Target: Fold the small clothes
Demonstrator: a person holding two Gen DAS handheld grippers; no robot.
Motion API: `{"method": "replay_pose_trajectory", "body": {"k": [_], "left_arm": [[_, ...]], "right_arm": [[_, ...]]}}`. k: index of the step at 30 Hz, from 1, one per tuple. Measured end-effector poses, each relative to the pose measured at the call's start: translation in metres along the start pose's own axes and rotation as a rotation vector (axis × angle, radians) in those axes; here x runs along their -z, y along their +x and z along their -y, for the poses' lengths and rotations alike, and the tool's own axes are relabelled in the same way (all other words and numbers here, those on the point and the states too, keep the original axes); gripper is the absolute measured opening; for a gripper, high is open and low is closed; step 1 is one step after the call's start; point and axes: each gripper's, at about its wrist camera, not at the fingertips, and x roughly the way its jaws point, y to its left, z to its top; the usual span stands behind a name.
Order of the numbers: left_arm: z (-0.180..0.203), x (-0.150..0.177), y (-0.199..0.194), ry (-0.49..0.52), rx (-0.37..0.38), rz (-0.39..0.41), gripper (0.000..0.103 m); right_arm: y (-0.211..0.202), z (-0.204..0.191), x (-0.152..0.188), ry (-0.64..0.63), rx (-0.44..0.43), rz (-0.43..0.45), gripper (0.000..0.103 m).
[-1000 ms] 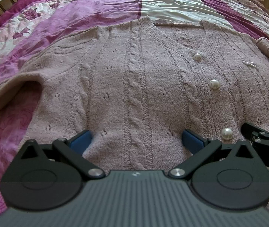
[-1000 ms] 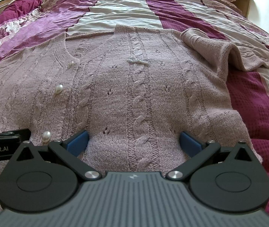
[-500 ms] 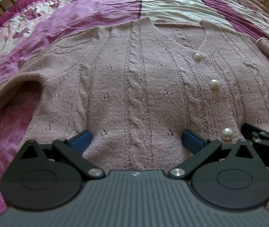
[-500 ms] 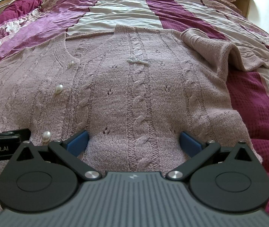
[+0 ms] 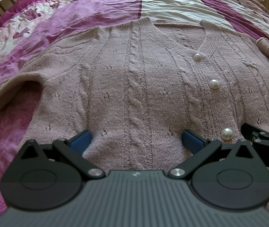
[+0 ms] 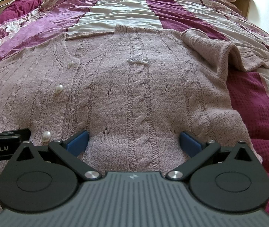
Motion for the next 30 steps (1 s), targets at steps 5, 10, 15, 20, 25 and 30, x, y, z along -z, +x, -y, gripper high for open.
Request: {"method": "replay_pose_trajectory", "body": {"k": [5,10,15,20,25,30], "left_arm": [[0.0000,0.0000,0.0001,0.000,0.000,0.000,0.103],[-0.0025,-0.0021,-0.0006,-0.005,0.003,-0.007,0.103],[-0.0041,-0.0021,-0.0002,-0.018,0.006,-0.010,0.103],[-0.0029,-0.0036,0.0000,-0.006,0.003,-0.010,0.103],[-0.0005,-0.0044,-0.0002,0.006,-0.003,-0.015,0.103],[-0.0017,-0.0056,-0.0010,0.009,0.002,-0.019,0.103]], "right_arm": [[0.0000,0.0001,-0.0002,0.003,-0.001,-0.001,0.103],[-0.0019,-0.0014,0.0009,0.002,0.002,-0.002,0.103],[0.0011,-0.0012,0.0012,0.003,0.006,0.006,0.103],[-0.0005,0.0010,0.0006,0.016,-0.007,-0.001,0.103],[0.0004,0.0014,-0.0020,0.015,-0.008,-0.013,0.103],[-0.0014,0.0071,-0.0061,0.042,-0.034,-0.028,0.103]]}}
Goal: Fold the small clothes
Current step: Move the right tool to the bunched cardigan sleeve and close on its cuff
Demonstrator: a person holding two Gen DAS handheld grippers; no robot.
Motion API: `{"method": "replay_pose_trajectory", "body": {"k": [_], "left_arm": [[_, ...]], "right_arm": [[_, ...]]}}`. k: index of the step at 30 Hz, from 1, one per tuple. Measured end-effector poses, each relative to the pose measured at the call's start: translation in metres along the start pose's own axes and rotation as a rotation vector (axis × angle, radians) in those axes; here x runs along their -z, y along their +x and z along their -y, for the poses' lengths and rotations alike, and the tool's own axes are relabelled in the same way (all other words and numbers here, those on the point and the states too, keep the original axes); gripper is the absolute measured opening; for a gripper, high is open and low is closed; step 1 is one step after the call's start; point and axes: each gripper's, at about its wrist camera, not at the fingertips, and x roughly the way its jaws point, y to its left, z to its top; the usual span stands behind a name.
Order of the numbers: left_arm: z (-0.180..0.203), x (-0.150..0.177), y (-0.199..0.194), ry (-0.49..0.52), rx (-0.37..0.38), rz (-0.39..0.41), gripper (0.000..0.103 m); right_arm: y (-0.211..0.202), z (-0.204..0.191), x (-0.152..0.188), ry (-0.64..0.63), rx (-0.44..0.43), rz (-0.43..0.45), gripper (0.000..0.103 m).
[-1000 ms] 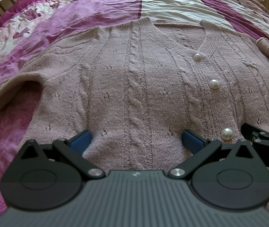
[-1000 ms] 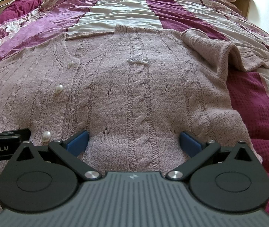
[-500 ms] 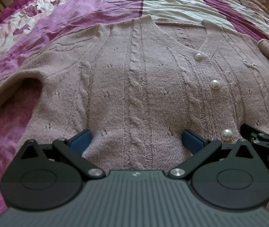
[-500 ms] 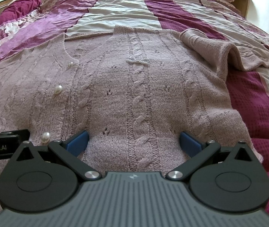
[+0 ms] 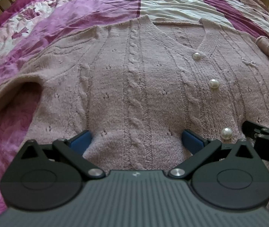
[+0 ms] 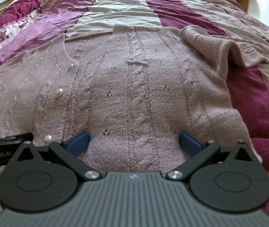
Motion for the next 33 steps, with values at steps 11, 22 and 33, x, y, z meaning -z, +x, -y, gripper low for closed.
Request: {"method": "replay_pose_trajectory", "body": {"k": [11,22,33], "left_arm": [[-0.003,-0.010,-0.016,0.001,0.059,0.000,0.103],[-0.009,-0.018,-0.017,-0.045,0.086,-0.029,0.103],[-0.010,-0.020,-0.008,-0.069,0.053,-0.046,0.103]], "right_arm": [[-0.018,0.033,-0.018,0.142,-0.181,-0.037,0.103],[-0.041,0.088,-0.047,0.239,-0.289,0.009,0.103],[-0.030,0.163,-0.070,0.349,-0.299,0.082,0.103]]}}
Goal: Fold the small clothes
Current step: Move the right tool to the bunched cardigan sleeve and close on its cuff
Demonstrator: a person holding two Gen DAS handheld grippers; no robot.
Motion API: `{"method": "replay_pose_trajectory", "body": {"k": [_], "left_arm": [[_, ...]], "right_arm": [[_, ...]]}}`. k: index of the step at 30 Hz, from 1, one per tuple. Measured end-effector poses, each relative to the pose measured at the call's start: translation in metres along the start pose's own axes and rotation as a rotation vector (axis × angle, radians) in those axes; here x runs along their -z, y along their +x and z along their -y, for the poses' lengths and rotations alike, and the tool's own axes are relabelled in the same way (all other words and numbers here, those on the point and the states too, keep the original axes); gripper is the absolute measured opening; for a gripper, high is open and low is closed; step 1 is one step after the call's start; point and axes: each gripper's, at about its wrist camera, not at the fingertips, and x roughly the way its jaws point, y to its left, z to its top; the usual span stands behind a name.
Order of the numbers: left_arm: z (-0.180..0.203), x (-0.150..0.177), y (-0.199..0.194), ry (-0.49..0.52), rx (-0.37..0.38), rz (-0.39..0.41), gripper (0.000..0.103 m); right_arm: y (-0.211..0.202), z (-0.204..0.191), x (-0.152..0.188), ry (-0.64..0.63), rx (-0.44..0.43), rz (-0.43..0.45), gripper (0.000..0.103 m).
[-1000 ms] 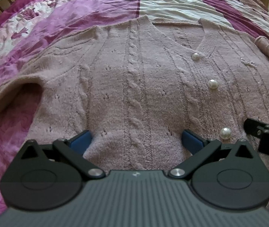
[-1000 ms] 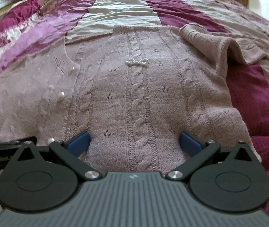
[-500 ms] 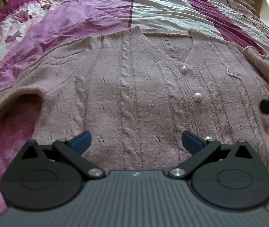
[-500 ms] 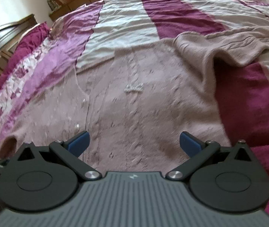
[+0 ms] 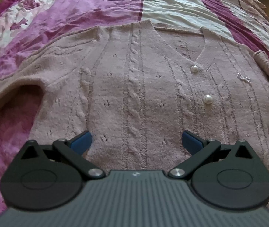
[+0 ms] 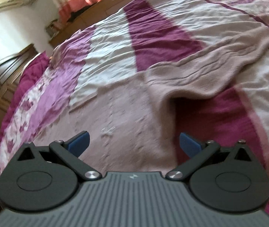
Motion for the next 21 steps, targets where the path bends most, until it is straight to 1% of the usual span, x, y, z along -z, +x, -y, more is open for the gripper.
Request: {"method": "replay_pose_trajectory", "body": {"k": [2,6,15,19,21], "left_arm": [[0.001,0.001,0.004,0.005,-0.013,-0.004,0.103],[0.004,0.004,0.010,0.019,-0.038,-0.011,0.103],[0.009,0.006,0.015,0.031,-0.065,-0.010,0.103],[0.011,0.009,0.016,0.042,-0.071,0.003,0.103],[0.011,0.008,0.017,0.042,-0.071,0.004,0.103]], "right_arm": [[0.002,0.015,-0.008,0.021,0.024,0.008,0.103],[0.006,0.045,-0.025,0.064,0.025,0.033,0.103],[0.023,0.099,-0.064,0.126,0.128,0.097,0.103],[0.036,0.119,-0.078,0.171,0.121,0.095,0.103],[0.041,0.123,-0.082,0.169,0.115,0.103,0.103]]}}
